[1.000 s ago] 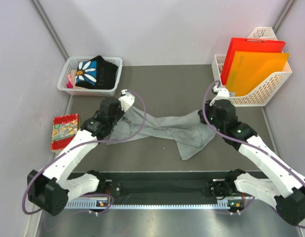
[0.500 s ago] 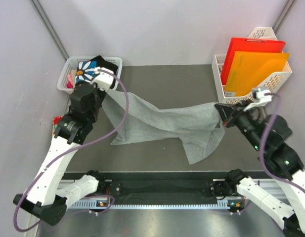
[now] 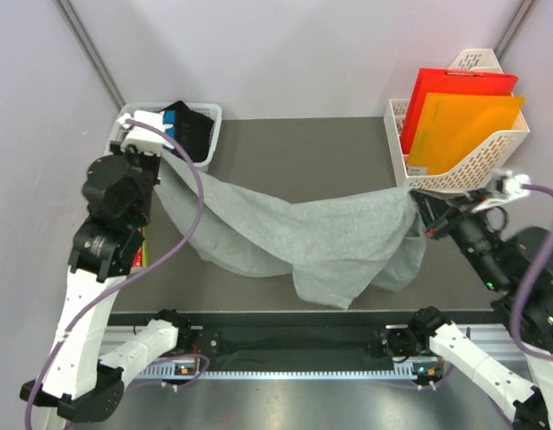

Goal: Fold and stack the t-shirts
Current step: Flatten out the tshirt

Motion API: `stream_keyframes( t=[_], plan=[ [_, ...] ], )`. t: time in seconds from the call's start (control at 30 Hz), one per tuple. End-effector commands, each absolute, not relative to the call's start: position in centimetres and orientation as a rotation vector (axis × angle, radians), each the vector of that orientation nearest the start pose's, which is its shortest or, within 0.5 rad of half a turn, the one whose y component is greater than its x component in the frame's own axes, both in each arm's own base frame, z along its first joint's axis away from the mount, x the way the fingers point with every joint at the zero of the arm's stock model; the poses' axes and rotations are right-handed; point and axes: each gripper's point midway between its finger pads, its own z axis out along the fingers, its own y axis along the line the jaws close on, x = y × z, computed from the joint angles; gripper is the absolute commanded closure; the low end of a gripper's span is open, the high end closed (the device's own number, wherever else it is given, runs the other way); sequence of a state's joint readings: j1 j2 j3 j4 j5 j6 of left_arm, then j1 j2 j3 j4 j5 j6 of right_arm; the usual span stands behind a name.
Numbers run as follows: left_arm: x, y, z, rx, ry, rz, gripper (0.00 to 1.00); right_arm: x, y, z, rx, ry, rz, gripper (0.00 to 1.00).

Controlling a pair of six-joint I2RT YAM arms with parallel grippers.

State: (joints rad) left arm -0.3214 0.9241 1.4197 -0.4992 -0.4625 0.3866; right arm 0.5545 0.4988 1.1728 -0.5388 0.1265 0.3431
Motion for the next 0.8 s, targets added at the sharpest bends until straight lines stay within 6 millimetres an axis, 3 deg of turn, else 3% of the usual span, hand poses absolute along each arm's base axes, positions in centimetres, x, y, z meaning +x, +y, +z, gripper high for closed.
stream_keyframes(
  t=[0.0,0.03,0.13,0.17,0.37,0.77],
  plan=[
    [31.3,-0.2,40.0,0.239,1.66,0.466,1.0,20.9,11.1,39.3,-0.007,1.593,0.585,1.0],
    [31.6,-0.2,38.3,0.253,1.687,0.477,1.0,21.3,11.3,38.6,-0.003,1.613,0.578,1.0],
    [32.2,-0.1,36.3,0.255,1.709,0.5,1.0,23.0,12.4,36.0,0.005,1.682,0.569,1.0],
    [32.2,0.0,36.0,0.253,1.714,0.509,1.0,23.6,13.0,34.5,0.002,1.724,0.56,1.0],
    [32.9,0.2,34.4,0.273,1.728,0.555,1.0,25.3,14.4,30.6,0.002,1.824,0.551,1.0],
    [33.5,0.1,30.3,0.338,1.787,0.594,1.0,25.3,14.1,28.3,0.001,1.859,0.514,1.0]
  ],
)
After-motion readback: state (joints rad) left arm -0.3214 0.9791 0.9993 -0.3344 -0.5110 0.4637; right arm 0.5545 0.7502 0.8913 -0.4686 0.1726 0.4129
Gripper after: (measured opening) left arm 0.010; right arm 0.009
